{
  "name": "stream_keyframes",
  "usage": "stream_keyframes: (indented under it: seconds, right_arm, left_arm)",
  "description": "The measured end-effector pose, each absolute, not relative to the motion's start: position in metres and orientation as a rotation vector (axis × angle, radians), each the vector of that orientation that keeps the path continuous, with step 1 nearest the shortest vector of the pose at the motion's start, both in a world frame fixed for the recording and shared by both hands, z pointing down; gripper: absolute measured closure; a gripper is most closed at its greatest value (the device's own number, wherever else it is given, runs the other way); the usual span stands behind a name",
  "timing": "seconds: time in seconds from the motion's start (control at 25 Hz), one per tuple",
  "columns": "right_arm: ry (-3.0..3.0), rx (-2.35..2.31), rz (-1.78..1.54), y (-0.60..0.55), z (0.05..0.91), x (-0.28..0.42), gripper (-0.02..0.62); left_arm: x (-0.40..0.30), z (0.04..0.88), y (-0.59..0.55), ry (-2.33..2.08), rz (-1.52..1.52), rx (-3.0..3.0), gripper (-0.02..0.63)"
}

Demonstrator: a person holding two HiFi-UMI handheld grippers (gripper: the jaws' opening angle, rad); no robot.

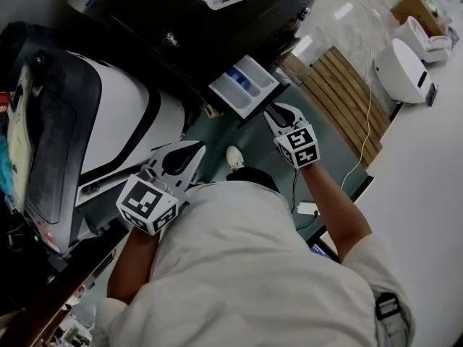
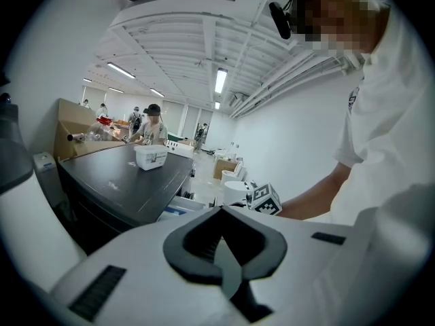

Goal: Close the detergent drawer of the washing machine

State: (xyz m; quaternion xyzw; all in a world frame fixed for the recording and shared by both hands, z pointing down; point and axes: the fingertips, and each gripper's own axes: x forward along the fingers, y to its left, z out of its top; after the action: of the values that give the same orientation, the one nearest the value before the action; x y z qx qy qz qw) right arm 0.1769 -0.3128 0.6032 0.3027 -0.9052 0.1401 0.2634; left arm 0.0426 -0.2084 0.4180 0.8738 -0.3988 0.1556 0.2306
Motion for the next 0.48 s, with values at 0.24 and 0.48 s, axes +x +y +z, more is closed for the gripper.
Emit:
stream_keyframes:
  seconds: [0.24, 0.48]
  right_arm:
    - [-2.452, 0.801, 0.369, -0.3146, 0.6042, 0.1769, 0.515]
    - [-2.457, 0.789, 0.354, -0.3162, 0.6047, 0.1769, 0.515]
  left_arm:
    - [0.0433, 0.4182, -0.2105, -1.116, 0.424, 2.391, 0.611]
    - [0.0443, 0.4209, -0.2109, -1.12, 0.423, 2.379, 0.611]
